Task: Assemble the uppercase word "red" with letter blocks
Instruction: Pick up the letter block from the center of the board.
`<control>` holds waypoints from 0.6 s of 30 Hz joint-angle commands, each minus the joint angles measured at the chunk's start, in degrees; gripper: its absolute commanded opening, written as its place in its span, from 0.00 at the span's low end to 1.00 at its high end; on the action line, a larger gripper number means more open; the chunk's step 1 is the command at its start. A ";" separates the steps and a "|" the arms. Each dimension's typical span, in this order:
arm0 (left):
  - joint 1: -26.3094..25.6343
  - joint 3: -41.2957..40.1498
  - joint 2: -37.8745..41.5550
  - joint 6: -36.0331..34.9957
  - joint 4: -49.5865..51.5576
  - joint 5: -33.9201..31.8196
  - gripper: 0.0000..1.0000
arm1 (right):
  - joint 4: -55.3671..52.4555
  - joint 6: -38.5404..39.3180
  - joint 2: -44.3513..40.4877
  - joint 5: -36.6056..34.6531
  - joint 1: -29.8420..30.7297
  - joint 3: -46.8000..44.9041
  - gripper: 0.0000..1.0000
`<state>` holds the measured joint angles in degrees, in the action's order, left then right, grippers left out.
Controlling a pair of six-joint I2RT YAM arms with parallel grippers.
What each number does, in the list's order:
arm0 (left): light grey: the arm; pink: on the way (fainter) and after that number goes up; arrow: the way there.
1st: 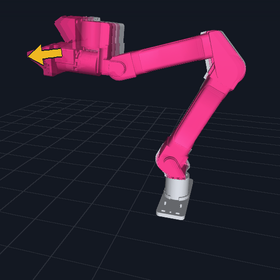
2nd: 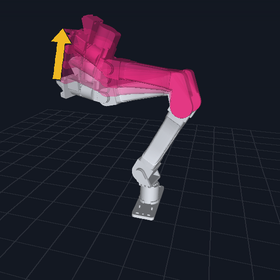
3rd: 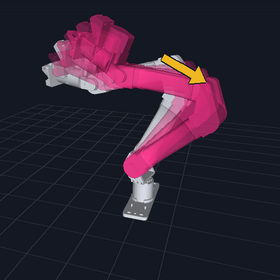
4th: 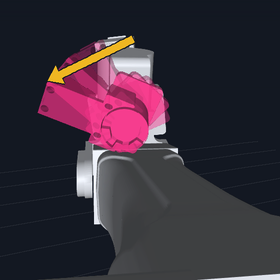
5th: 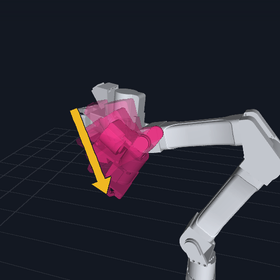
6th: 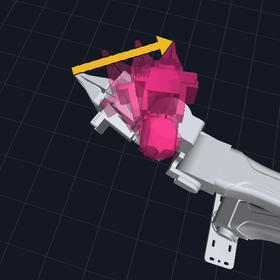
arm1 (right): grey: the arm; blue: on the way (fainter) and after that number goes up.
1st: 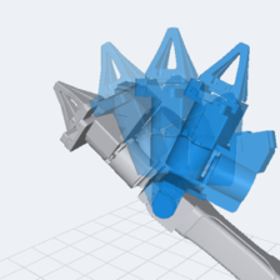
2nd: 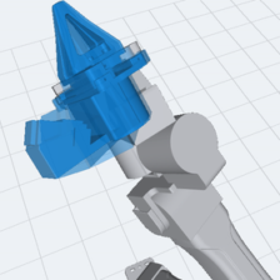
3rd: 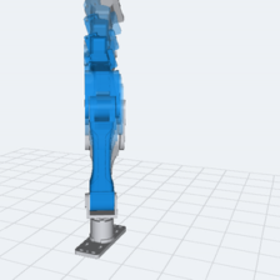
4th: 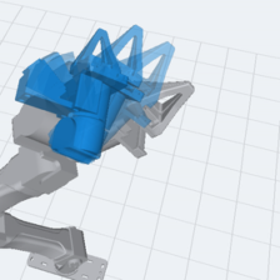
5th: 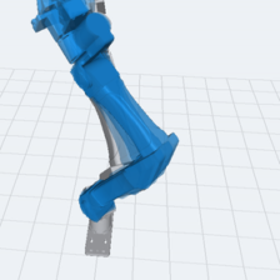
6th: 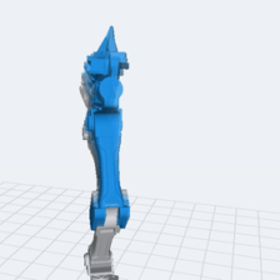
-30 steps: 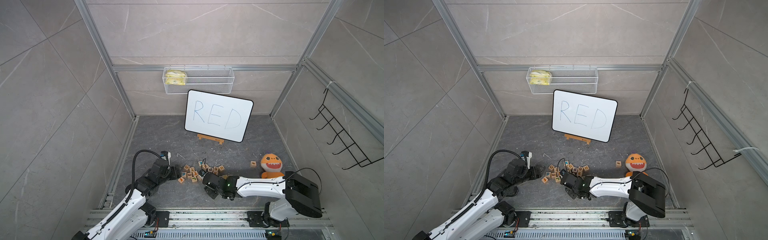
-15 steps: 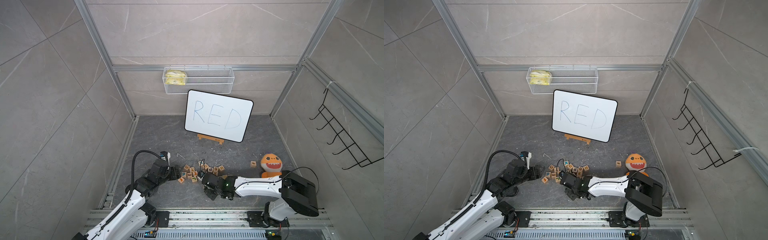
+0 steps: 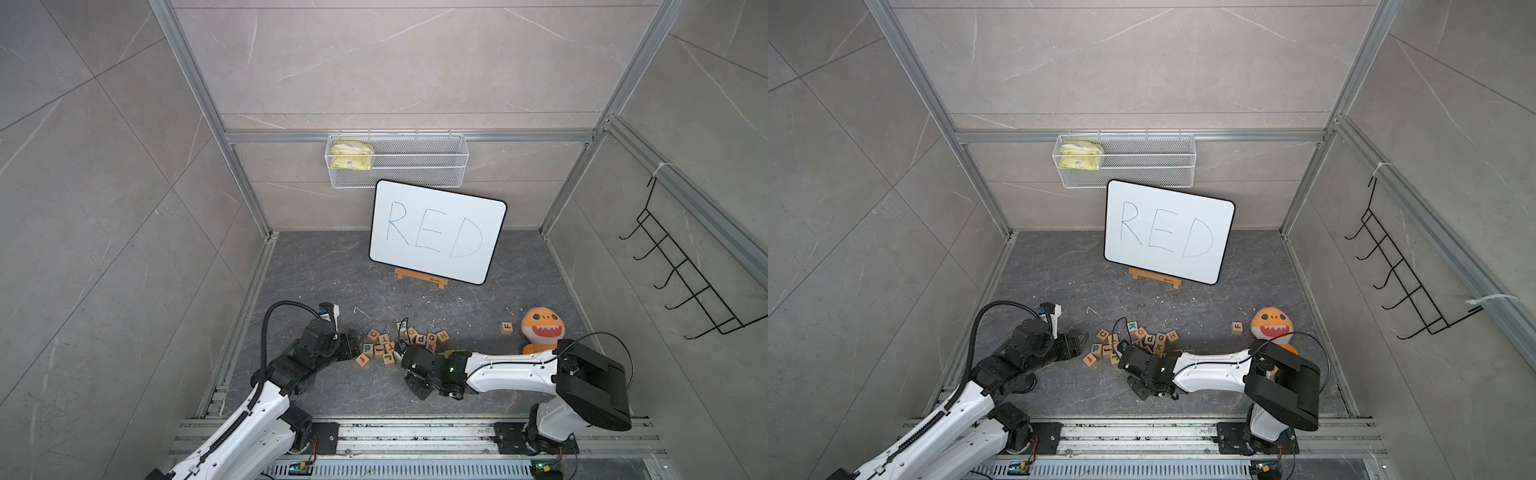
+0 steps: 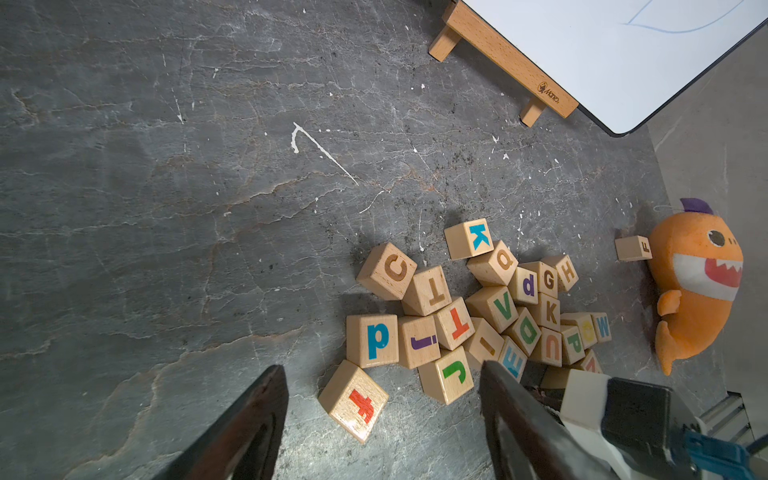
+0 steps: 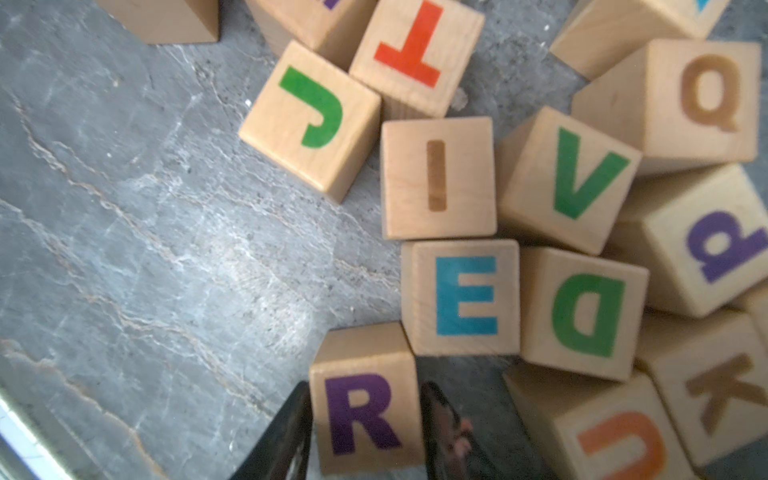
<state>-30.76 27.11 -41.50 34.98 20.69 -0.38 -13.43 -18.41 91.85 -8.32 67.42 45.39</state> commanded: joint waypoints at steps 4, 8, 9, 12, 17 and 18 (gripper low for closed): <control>-0.17 0.59 0.61 -0.26 -0.03 -1.32 0.76 | -0.50 0.85 1.92 -2.71 -0.27 2.58 0.45; -0.18 0.44 0.63 -0.31 -0.06 -2.17 0.76 | -0.87 2.10 3.18 -3.20 -0.27 3.28 0.45; -0.26 0.40 0.63 -0.23 -0.14 -2.08 0.76 | -0.98 2.24 3.47 -3.18 -0.27 3.46 0.44; -0.21 0.36 0.93 -0.26 -0.13 -1.97 0.76 | -1.42 2.03 3.73 -2.92 -0.27 3.66 0.39; -0.24 0.30 1.34 -0.42 0.32 -2.25 0.76 | -1.78 0.52 2.33 -1.79 0.32 3.58 0.32; -0.25 0.24 1.37 -0.45 0.36 -2.34 0.76 | -1.88 -0.04 2.05 -1.96 0.54 3.35 0.27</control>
<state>-30.76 27.09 -40.77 34.96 21.06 -1.61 -13.63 -17.12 94.96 -10.22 67.48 47.92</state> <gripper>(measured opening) 0.761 0.298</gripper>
